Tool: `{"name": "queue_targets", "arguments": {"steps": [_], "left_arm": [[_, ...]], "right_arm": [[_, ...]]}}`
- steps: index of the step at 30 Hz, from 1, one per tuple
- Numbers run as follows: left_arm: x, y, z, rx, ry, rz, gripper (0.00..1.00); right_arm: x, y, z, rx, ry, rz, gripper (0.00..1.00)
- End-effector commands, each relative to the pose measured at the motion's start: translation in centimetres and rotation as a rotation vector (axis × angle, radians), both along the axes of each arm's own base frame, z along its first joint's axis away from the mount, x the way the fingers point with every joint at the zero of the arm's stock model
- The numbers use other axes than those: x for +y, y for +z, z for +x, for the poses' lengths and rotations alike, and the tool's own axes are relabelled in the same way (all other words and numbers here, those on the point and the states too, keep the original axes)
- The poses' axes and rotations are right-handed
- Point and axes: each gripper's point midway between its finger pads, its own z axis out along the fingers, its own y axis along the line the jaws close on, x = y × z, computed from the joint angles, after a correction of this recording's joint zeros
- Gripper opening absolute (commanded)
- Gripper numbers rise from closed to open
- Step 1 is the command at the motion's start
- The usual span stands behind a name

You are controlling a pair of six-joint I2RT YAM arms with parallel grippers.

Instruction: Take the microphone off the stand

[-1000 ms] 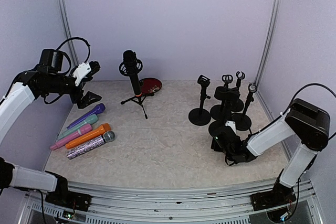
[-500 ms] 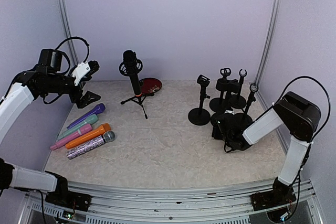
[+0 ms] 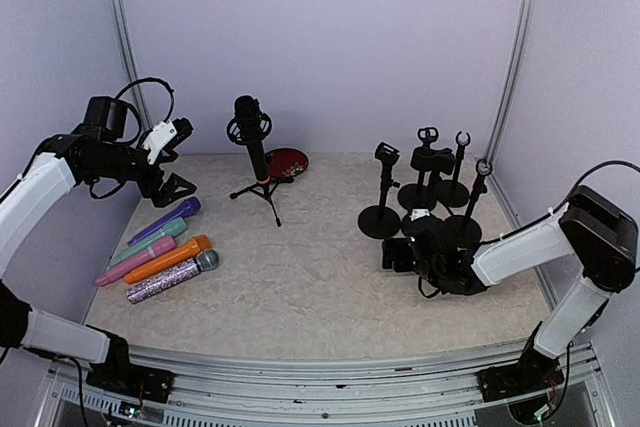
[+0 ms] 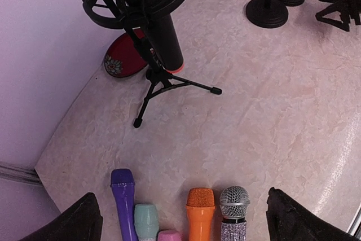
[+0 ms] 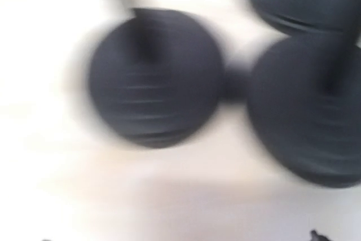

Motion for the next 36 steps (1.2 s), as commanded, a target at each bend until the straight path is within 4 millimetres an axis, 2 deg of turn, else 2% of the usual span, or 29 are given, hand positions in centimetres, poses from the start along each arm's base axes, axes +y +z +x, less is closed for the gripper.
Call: {"name": "queue_targets", "arguments": {"steps": [1,3,6,7,8,10,14,15,18,22,30,36], "left_arm": [[-0.3,-0.6,0.4,0.024,0.000,-0.052,0.98],[-0.3,-0.9,0.5,0.029,0.002,-0.054,0.98],[-0.2,-1.3,0.5,0.036,0.003,-0.051,0.96],[-0.2,-1.4,0.4,0.039,0.002,-0.052,0.96],[-0.2,-1.4,0.2,0.040,0.000,-0.053,0.96],[-0.2,-1.4,-0.2,0.039,-0.004,-0.054,0.95],[0.0,-1.2,-1.2,0.033,-0.017,-0.051,0.93],[0.1,-1.2,-1.4,0.031,-0.020,-0.048,0.93],[0.4,-1.3,-1.8,0.019,-0.024,-0.044,0.93],[0.6,-1.0,-2.1,0.007,-0.030,-0.044,0.93],[0.7,-0.4,-3.1,-0.030,-0.050,-0.038,0.92],[0.9,-0.7,-3.5,-0.034,-0.050,-0.020,0.92]], "right_arm": [[6.4,5.1,-2.8,-0.058,0.150,0.071,0.97],[10.6,7.9,-3.1,-0.081,0.253,0.126,0.96],[16.6,12.4,-2.5,-0.118,0.400,0.230,0.95],[18.5,14.1,-2.0,-0.135,0.440,0.272,0.94],[20.9,16.8,-1.5,-0.162,0.496,0.329,0.93],[24.4,19.3,-0.8,-0.181,0.577,0.386,0.92],[29.7,22.0,1.3,-0.147,0.690,0.527,0.89],[30.4,22.6,1.9,-0.135,0.701,0.576,0.88],[32.1,22.7,3.7,-0.082,0.704,0.699,0.87],[33.5,23.7,5.5,-0.075,0.711,0.770,0.85],[33.7,25.0,7.9,-0.093,0.700,0.897,0.71],[34.2,25.5,8.6,-0.087,0.698,0.949,0.62]]}}
